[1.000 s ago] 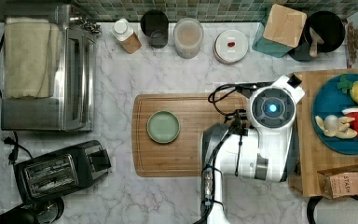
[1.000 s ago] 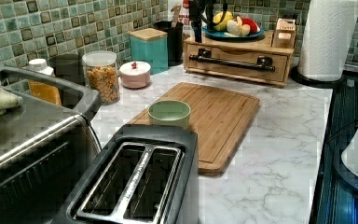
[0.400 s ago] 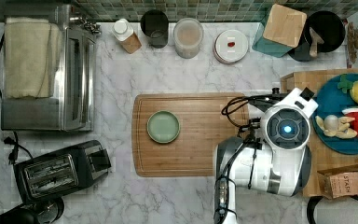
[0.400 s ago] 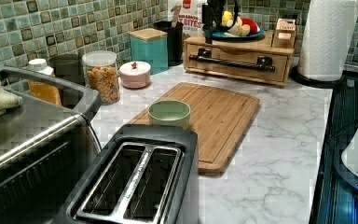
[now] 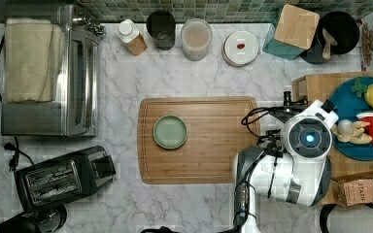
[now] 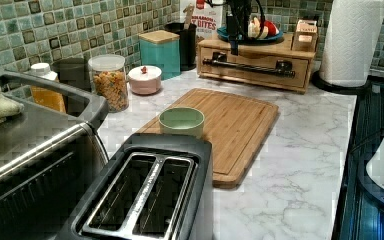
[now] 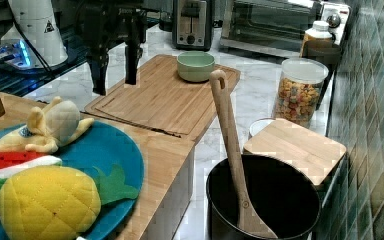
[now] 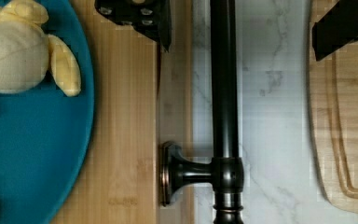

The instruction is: Open the drawer.

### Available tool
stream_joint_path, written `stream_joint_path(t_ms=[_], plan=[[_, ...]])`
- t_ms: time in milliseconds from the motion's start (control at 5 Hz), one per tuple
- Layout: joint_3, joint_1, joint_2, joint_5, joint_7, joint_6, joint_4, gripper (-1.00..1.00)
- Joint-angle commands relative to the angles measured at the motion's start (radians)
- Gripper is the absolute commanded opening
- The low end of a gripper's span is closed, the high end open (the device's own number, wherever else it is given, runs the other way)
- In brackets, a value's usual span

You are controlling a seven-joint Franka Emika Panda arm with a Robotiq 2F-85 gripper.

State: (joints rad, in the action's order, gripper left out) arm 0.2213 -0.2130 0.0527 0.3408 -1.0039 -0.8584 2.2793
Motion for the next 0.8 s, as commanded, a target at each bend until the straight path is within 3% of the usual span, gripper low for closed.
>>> stream_joint_path(t_ms=[200, 400, 800], plan=[[0.008, -0.039, 0.040, -0.063, -0.014, -0.121, 0.080, 1.00], [-0.002, -0.036, 0.056, -0.098, 0.004, -0.172, 0.093, 1.00], [-0.009, -0.008, 0.166, -0.048, 0.085, -0.182, 0.021, 1.00]])
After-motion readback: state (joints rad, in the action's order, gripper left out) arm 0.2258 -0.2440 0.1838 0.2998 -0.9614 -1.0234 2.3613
